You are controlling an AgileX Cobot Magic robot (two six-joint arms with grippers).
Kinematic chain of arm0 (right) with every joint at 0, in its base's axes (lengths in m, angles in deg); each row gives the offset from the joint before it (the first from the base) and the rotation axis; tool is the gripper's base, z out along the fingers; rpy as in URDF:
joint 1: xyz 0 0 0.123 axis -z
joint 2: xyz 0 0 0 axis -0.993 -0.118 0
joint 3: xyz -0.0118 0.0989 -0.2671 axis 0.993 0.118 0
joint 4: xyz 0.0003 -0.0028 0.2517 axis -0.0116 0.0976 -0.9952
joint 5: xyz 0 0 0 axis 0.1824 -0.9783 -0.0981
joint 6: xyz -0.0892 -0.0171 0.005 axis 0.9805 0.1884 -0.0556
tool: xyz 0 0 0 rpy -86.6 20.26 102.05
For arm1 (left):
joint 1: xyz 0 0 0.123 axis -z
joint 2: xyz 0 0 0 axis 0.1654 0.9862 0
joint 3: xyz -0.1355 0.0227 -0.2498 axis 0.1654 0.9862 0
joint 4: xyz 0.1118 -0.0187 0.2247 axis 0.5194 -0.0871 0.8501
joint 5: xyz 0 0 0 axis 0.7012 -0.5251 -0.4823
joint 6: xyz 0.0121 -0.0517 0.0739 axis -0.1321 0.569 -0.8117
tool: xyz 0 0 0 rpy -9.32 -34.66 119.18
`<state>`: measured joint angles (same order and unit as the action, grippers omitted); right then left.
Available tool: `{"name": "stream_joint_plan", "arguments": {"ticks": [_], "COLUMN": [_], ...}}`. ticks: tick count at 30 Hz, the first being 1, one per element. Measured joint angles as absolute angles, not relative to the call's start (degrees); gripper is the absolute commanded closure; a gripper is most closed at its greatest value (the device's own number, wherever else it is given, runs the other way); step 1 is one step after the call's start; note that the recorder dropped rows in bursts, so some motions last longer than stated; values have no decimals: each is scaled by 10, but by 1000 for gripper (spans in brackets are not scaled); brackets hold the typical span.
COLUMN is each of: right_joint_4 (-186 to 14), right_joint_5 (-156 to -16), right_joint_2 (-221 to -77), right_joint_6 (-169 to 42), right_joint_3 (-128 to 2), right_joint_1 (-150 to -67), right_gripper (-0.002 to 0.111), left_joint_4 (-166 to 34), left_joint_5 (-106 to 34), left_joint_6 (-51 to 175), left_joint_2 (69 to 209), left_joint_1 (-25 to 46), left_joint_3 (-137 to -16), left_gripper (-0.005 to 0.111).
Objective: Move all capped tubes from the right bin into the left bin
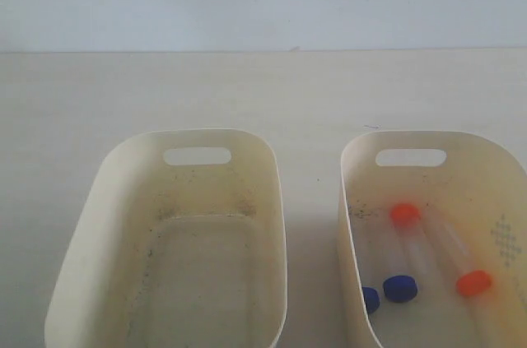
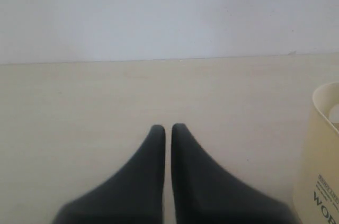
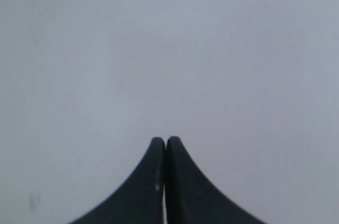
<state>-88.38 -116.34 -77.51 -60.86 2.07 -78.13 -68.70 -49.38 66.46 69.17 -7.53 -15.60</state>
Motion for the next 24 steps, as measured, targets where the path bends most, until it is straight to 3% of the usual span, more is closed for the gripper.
{"name": "stream_joint_plan", "arguments": {"ticks": [3, 6, 9, 13, 16, 19, 24], "right_joint_4": [-890, -894, -896, -896, -896, -896, -903], "right_joint_5": [-1266, -1236, -1065, -718, -525, -458, -487], "right_joint_2": [-773, -774, -782, -860, -914, -944, -956], "right_joint_6": [-641, -635, -600, -574, -570, -568, -568], "right_joint_3": [-5, -81, -202, -357, -413, -433, -436], "right_joint_1": [-781, -781, -781, -781, -781, -781, -781], "right_gripper": [108, 108, 108, 108, 108, 108, 108], "left_joint_4": [-687, -687, -687, -687, -687, -687, -687], "left_joint_5": [-494, -494, -494, -494, -494, -494, -494], "left_joint_6": [665, 665, 665, 665, 665, 665, 665], "left_joint_2": [692, 692, 692, 692, 692, 692, 692], "left_joint_1": [-75, -75, -75, -75, -75, -75, -75], "left_joint_3": [-156, -156, -156, -156, -156, -156, -156], "left_gripper": [102, 102, 102, 102, 102, 102, 102]}}
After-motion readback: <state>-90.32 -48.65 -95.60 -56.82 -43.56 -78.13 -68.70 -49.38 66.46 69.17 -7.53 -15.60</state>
